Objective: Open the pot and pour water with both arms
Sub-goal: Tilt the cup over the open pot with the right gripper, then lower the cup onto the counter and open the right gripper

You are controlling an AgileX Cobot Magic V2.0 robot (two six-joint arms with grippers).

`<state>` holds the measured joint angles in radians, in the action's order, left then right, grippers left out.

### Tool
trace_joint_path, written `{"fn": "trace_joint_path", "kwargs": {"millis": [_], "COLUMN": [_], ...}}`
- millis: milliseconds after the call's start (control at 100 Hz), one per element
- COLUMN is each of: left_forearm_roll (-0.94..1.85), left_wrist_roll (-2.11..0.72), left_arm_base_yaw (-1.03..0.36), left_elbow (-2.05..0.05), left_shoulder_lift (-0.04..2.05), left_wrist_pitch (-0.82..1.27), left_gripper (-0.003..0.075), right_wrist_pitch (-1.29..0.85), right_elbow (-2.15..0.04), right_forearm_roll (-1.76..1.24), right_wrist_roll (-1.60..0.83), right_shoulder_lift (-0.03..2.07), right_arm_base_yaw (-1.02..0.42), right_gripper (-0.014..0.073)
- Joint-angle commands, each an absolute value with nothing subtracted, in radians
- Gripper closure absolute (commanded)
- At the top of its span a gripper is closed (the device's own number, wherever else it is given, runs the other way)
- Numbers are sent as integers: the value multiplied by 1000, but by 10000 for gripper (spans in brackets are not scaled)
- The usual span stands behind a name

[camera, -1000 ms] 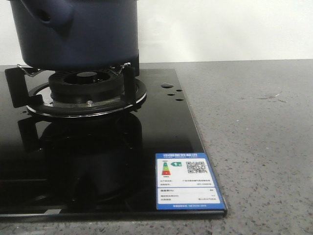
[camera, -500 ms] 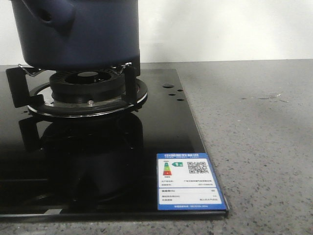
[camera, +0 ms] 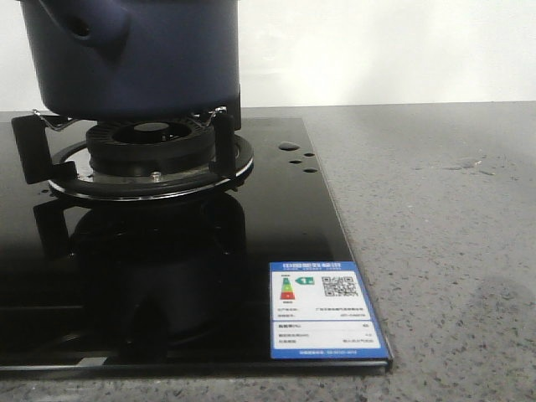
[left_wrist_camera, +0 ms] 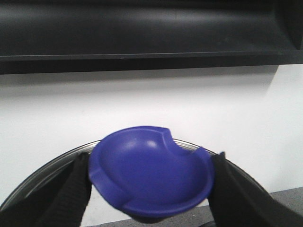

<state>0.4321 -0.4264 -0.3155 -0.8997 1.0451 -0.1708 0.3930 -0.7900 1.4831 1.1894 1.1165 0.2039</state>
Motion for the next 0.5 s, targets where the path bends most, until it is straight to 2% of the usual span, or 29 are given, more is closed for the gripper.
{"fn": "trace_joint_path", "kwargs": {"millis": [0,130,490], "left_forearm_roll": [431,431,431], "left_wrist_roll": [-424,-424,-424], "left_arm_base_yaw": [-314,-314,-314], "left_elbow": [-938,-938,-938], "left_shoulder_lift": [1020,1020,1020], "left_wrist_pitch": [-276,-274,-274], "left_gripper": [391,391,391], "right_wrist_pitch": [518,592,814], "right_elbow": [-764,-673,-494], "right_forearm_roll": [1223,1062,868], "right_wrist_roll": [984,759,533], "right_shoulder_lift": [1095,1113,1233], "right_arm_base_yaw": [238,244,300], "right_gripper": [300,300,300]}}
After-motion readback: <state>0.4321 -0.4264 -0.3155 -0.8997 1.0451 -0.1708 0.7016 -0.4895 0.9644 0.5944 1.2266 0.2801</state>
